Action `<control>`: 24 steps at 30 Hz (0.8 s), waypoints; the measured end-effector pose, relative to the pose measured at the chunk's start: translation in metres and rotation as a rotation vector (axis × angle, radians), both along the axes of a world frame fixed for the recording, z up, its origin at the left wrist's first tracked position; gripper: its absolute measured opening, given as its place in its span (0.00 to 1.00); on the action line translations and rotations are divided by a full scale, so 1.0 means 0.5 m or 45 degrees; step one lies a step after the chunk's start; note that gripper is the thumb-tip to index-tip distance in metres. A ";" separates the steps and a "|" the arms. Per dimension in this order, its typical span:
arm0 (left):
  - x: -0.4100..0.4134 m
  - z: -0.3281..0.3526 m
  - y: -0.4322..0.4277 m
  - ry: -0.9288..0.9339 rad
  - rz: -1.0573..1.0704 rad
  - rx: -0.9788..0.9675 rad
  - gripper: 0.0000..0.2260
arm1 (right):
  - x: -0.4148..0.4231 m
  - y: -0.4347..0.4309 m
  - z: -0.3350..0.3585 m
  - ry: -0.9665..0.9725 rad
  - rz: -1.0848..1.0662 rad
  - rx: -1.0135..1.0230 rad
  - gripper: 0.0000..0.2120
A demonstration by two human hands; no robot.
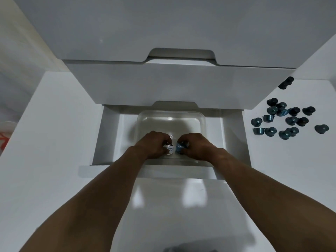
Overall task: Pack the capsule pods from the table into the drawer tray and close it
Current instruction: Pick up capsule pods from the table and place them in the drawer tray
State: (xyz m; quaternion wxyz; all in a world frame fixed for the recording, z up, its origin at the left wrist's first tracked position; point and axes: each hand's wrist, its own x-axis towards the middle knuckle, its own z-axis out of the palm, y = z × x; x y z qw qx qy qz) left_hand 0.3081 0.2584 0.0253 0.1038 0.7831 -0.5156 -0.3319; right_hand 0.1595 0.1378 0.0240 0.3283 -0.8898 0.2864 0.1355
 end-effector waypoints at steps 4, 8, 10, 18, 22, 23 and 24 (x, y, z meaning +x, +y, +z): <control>0.001 0.003 0.000 0.009 -0.031 0.015 0.16 | 0.002 0.005 0.000 0.041 0.033 0.000 0.16; 0.006 0.005 0.006 -0.002 -0.067 0.057 0.15 | 0.004 0.010 0.001 0.053 0.052 0.016 0.16; 0.008 0.005 0.009 -0.011 -0.083 0.070 0.16 | 0.006 0.014 0.001 0.058 0.063 0.025 0.16; 0.007 0.003 0.013 -0.022 -0.103 0.069 0.16 | 0.018 0.026 0.000 0.041 0.097 0.024 0.16; 0.006 0.001 0.013 -0.031 -0.107 0.073 0.15 | 0.020 0.027 -0.004 0.032 0.098 0.019 0.16; 0.006 0.000 0.013 -0.033 -0.103 0.080 0.16 | 0.020 0.027 -0.004 0.030 0.100 0.017 0.16; 0.006 -0.001 0.012 -0.033 -0.096 0.088 0.17 | 0.020 0.027 -0.003 0.031 0.100 0.015 0.16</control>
